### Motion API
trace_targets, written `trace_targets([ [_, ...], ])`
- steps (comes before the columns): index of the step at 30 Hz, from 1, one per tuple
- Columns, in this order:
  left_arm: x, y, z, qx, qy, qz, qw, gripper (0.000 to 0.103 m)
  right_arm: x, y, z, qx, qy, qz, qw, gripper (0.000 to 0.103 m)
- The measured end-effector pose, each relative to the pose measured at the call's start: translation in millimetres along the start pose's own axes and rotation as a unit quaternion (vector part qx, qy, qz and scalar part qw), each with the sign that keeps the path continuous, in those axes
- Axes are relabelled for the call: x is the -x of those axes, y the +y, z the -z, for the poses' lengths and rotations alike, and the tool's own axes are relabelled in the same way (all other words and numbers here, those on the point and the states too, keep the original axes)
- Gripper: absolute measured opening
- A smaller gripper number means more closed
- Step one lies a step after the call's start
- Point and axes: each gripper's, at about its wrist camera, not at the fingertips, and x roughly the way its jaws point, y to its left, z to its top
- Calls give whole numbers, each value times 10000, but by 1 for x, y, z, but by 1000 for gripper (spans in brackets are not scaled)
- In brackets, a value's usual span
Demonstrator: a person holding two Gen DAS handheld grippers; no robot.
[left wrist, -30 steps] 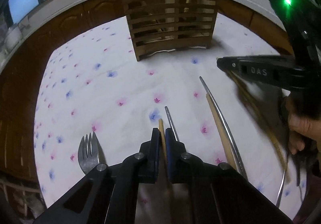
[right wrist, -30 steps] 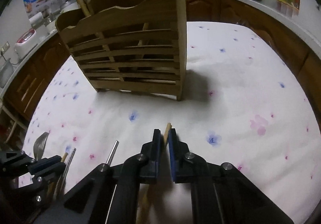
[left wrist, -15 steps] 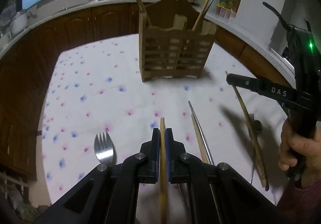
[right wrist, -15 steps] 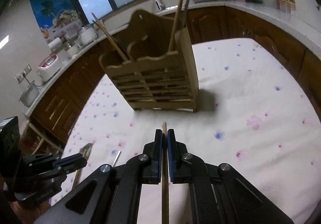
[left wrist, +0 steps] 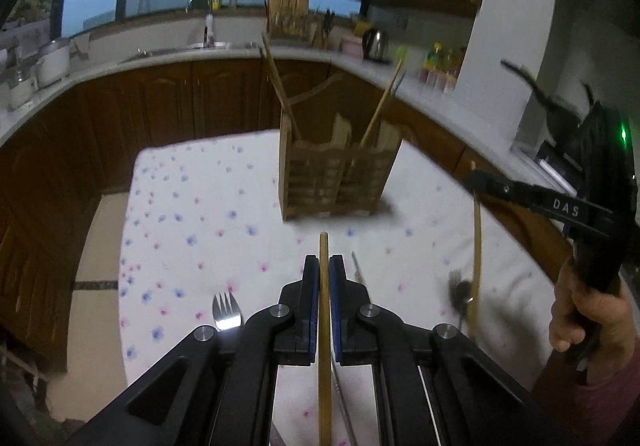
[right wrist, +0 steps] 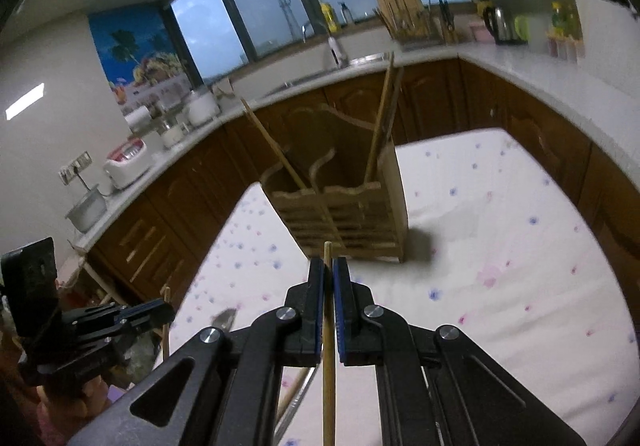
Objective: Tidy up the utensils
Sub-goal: 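Lift both held wooden chopsticks and carry them over the wooden holder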
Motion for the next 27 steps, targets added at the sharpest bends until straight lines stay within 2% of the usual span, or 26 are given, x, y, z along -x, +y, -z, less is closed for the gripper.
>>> trace_targets([
  [4, 27, 3, -2, 50, -316, 7, 9995, 3, 23, 7, -11, 81, -318, -37, 9995, 5],
  [10, 48, 7, 0, 136, -580, -11, 9982, 3, 43, 14, -22, 175, -617, -41, 9979, 5],
  [27, 56, 19, -15, 310, -1068, -21, 9938, 3, 56, 11, -31, 236, -898, 17, 9957, 5],
])
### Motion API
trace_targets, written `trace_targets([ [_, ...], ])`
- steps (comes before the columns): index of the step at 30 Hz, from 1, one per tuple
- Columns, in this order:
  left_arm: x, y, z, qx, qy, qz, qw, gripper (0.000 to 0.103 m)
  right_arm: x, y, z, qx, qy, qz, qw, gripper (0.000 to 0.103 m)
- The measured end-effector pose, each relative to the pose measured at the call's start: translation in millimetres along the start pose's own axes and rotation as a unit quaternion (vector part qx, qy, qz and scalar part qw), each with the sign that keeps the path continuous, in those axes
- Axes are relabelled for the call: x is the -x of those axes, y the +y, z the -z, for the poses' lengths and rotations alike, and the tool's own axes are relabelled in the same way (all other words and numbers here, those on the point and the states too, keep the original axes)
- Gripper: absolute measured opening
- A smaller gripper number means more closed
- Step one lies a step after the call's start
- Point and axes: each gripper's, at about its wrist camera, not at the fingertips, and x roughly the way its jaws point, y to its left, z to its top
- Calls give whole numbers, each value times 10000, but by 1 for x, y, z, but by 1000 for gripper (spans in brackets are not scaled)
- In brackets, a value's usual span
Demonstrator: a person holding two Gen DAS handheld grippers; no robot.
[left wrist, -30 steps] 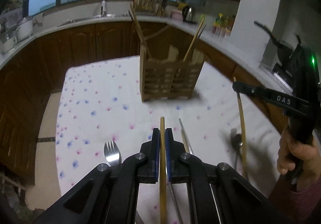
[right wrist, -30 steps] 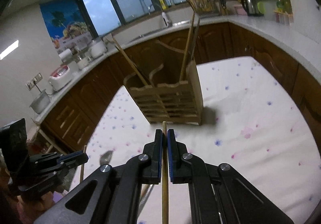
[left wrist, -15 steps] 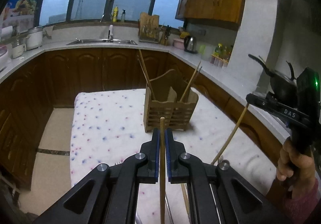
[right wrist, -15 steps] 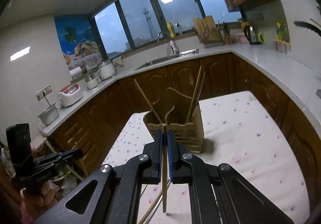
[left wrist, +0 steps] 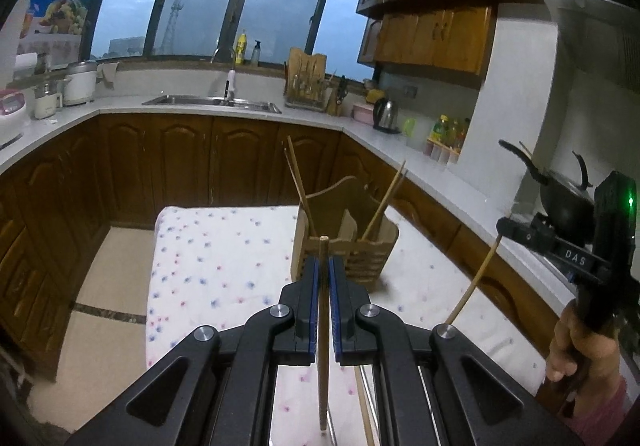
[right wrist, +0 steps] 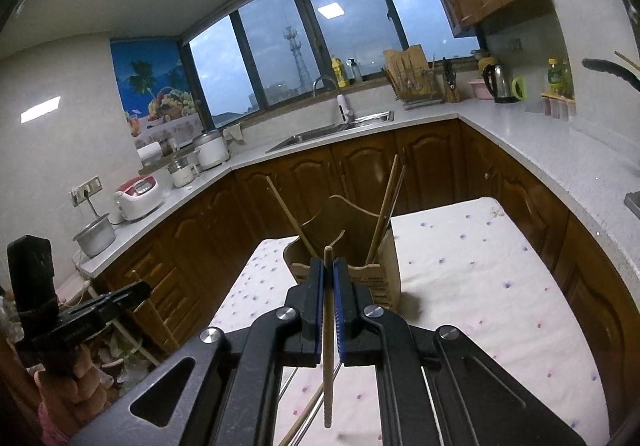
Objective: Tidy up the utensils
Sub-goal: 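Lift both held wooden chopsticks and carry them over the wooden holder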
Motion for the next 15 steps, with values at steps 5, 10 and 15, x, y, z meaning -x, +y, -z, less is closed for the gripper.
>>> trace_targets([
  [5, -3, 2, -6, 2, -142, -17, 9999, 3, 1, -4, -9, -19, -126, 28, 9999, 5],
  [10, -9, 3, -16, 36, -298, -1, 9995, 3, 1, -8, -22, -26, -272, 66, 9996, 5],
  [15, -17, 4, -28, 34, -469, -1, 9989, 3, -2, -12, -37, -82, -443, 83, 9989, 5],
])
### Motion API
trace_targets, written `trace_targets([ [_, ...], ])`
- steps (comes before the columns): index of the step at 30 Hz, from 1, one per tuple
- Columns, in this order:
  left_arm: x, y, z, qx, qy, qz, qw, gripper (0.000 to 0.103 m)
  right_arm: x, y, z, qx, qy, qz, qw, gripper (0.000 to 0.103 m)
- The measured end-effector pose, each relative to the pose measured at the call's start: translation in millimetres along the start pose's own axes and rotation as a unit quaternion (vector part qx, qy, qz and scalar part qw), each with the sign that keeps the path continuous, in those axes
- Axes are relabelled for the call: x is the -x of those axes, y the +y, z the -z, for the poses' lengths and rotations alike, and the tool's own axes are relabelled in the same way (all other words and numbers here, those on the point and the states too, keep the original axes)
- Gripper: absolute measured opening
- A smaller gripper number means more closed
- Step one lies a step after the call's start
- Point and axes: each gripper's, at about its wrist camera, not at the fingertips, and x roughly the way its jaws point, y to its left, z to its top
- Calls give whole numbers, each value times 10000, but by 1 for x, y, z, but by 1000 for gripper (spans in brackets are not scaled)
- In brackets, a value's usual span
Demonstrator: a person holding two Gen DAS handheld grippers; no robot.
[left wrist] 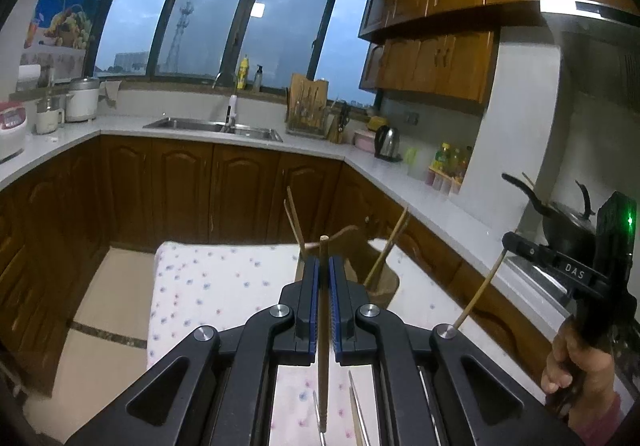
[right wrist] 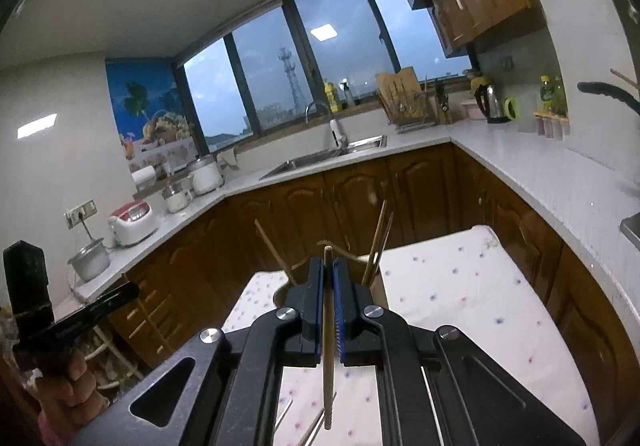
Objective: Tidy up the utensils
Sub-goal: 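Lift both held wooden chopsticks and carry them over the wooden holder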
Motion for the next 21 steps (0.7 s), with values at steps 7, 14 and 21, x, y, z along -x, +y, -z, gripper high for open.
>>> trace_targets([
  [7, -21, 2, -18, 36, -258, -10, 9997, 3, -13, -3, -28, -27, -273, -18, 9996, 5],
  [14, -50, 3, -36, 82, -590, 0, 9982, 3, -22, -3, -57, -14, -661, 42, 9978, 5],
  [21, -80, 4, -45, 111, -952, -28, 9954, 3, -42, -11, -83, -30, -966, 189, 9951, 5],
])
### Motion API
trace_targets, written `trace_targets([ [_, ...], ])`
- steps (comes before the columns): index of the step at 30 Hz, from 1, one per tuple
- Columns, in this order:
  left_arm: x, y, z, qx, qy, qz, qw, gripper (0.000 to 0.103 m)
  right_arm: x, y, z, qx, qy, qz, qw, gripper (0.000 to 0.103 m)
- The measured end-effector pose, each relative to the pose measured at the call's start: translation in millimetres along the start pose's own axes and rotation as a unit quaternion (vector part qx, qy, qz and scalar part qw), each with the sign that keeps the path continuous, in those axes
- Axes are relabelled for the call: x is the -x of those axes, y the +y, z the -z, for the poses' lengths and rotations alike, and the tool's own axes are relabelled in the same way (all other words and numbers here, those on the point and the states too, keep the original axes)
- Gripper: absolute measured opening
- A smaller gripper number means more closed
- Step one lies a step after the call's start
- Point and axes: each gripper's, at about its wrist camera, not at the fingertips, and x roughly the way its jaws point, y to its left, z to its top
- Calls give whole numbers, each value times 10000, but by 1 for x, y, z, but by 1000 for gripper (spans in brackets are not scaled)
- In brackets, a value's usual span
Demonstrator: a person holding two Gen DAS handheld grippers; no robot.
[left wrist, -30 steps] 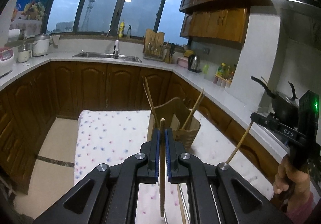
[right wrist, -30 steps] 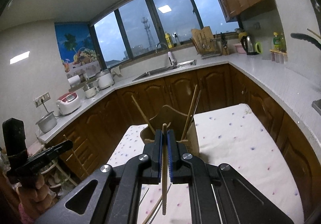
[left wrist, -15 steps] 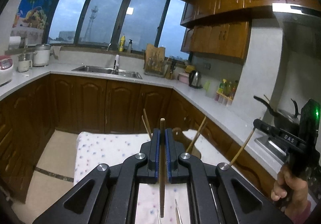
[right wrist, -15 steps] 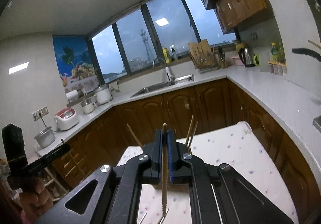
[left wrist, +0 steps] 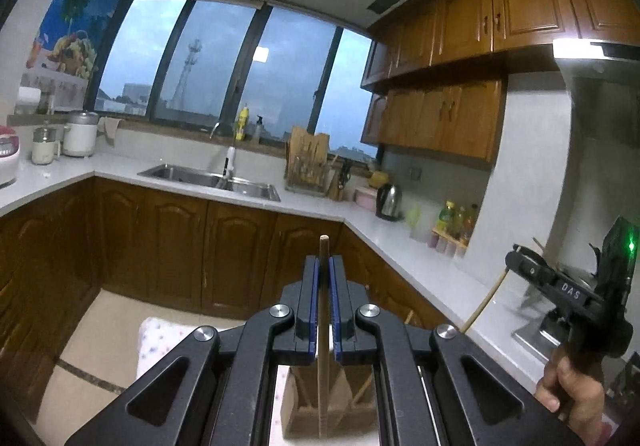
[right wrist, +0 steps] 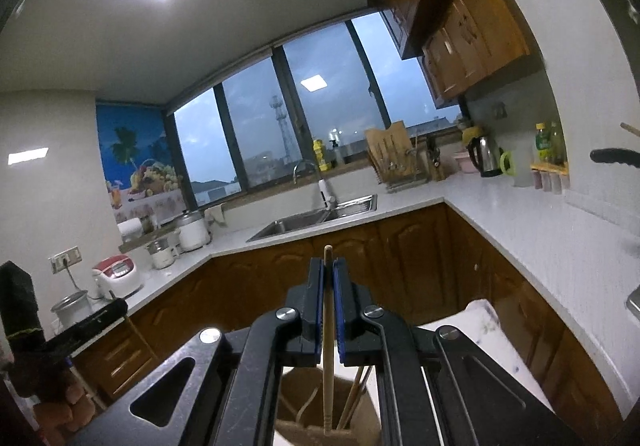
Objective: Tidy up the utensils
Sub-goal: 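Lift both held wooden chopsticks and carry them over the wooden holder, then lower the chopsticks into the holder and open both grippers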
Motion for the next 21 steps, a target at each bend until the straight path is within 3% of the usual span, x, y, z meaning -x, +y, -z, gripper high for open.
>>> trace_targets([
  [11, -49, 11, 39, 191, -249, -29, 9995, 3, -44, -14, 18, 62, 158, 187, 9997, 5],
  [21, -93, 23, 87, 287, 194, -368, 9987, 3, -74, -27, 68, -66, 622, 243, 9977, 5],
])
